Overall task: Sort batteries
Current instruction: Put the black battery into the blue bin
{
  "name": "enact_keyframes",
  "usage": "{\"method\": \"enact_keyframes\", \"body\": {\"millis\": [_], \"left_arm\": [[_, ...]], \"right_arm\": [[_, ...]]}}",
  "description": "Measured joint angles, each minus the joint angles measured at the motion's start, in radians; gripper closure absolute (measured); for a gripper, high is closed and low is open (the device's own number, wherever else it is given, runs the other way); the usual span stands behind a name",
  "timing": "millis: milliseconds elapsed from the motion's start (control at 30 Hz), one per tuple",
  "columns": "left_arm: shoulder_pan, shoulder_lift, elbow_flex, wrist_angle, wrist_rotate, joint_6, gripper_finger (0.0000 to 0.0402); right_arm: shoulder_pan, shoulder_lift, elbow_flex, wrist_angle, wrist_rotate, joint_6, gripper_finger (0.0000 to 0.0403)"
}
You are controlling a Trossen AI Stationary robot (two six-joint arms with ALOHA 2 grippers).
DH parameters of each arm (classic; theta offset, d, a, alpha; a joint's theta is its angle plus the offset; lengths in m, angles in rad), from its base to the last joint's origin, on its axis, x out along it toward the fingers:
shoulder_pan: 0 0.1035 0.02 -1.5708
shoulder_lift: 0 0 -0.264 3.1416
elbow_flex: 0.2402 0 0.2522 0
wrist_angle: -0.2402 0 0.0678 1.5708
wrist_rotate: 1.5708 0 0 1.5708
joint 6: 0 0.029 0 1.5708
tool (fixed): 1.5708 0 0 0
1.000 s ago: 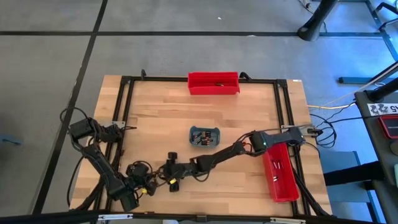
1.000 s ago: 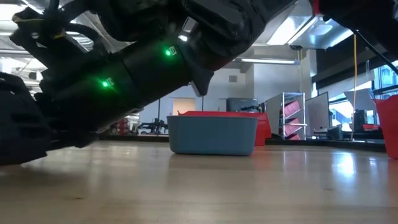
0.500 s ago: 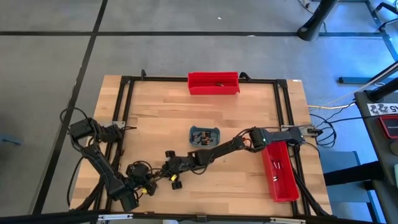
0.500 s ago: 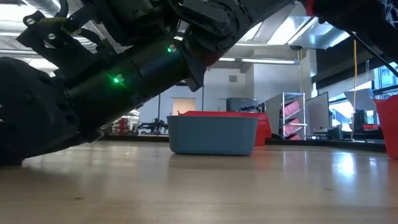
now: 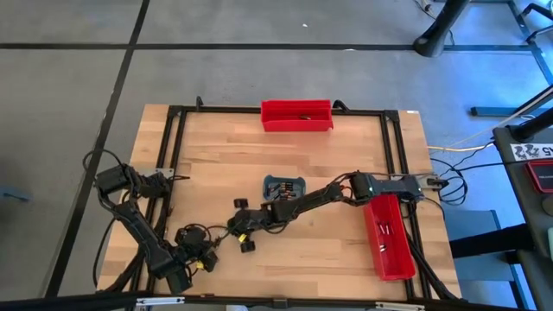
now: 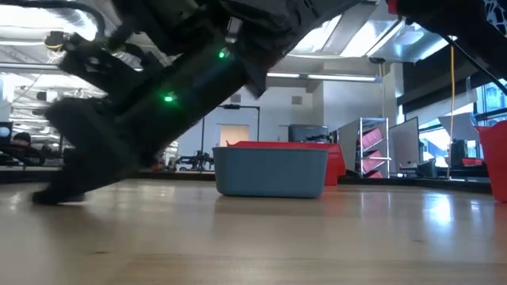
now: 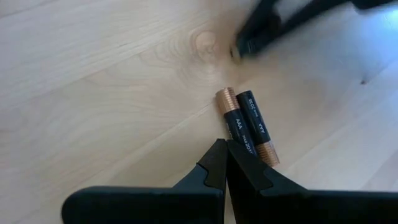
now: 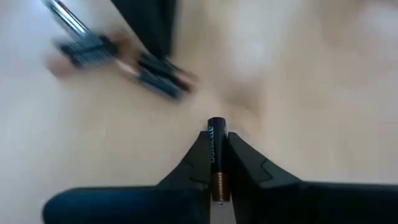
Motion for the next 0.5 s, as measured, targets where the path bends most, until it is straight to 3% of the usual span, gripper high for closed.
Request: {"method": "enact_keyframes", "body": {"millis": [200,367,500], "left_arm": [[-0.009,0.000,0.000,0.000,0.000,-0.016,0.0400],[-0.015,0.000,0.000,0.000,0.001,-0.017,0.0400],[-0.019,0.000,0.000,-0.001,0.001,-0.019,0.0400]], "right_arm": [[-0.020,-0.124,-0.005,-0.204,0.139,-0.117,0.0378],[-0.043,-0.242,0.000,-0.416,0.175,-0.170,0.0378],[-0.073,-0.349,-0.071,-0.558,0.246,-0.196,0.0378]]}}
